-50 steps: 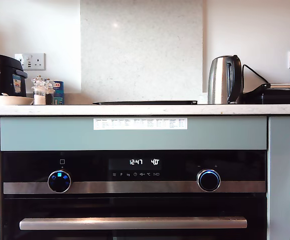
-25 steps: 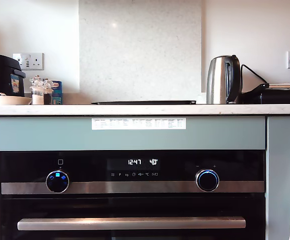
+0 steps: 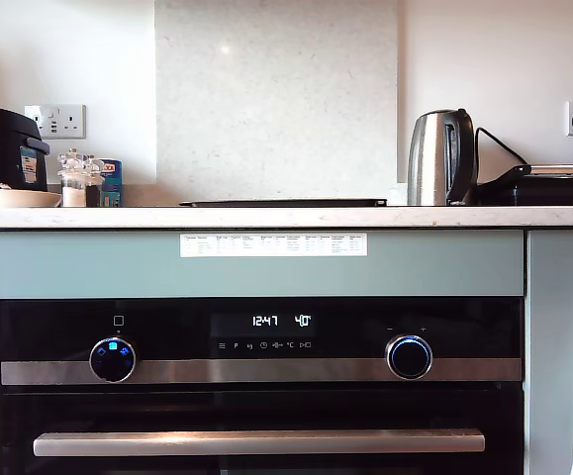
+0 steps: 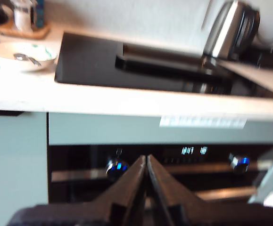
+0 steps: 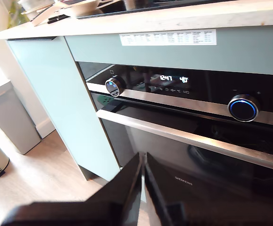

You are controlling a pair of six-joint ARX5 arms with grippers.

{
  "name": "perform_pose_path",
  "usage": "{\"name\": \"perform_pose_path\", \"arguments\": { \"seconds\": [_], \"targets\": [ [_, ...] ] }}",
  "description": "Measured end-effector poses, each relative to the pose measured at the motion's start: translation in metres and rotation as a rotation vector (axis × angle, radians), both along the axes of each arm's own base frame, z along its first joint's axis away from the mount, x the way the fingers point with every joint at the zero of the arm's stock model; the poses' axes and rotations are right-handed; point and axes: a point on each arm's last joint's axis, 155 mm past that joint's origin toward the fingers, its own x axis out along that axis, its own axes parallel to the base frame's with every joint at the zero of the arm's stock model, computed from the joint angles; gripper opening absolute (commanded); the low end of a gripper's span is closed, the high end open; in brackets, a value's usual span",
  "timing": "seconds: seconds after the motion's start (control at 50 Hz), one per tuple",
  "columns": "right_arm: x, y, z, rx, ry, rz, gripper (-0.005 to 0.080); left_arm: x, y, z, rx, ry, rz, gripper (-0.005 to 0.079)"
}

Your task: Switch the oven into grill with fan mode by turning the left rotary switch to the symbol with a fan and a grill above it

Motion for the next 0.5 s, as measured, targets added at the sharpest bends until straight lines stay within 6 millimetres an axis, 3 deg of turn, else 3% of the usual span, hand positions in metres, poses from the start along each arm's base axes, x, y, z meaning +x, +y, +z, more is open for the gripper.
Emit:
{"name": "perform_pose_path", "arguments": {
  "seconds": [0.14, 0.2, 0.26, 0.36, 0.42, 0.5],
  "targets": [
    [0.000, 0.000, 0.000, -0.002, 0.000, -0.003, -0.0012, 0.013, -0.005, -0.023, 0.066, 0.098, -0.033, -0.0019],
    [-0.001, 0.001, 0.000, -0.002, 0.000, 0.002, -0.0012, 0.018, -0.008, -0.030, 0.073, 0.125, -0.046, 0.0024],
    [0.000, 0.001, 0.000, -0.002, 0.000, 0.002, -0.0012, 0.023, -0.012, -0.035, 0.073, 0.145, -0.064, 0.0209],
    [0.000, 0.001, 0.000, -0.002, 0.000, 0.001, -0.0012, 0.034, -0.019, -0.039, 0.073, 0.155, -0.089, 0.0632],
    [0.000, 0.001, 0.000, -0.002, 0.000, 0.001, -0.0012, 0.040, -0.022, -0.047, 0.078, 0.179, -0.099, 0.0722],
    [0.000, 0.001, 0.000, -0.002, 0.000, 0.001, -0.0012, 0.048, -0.024, -0.064, 0.087, 0.238, -0.110, 0.0723]
  ]
}}
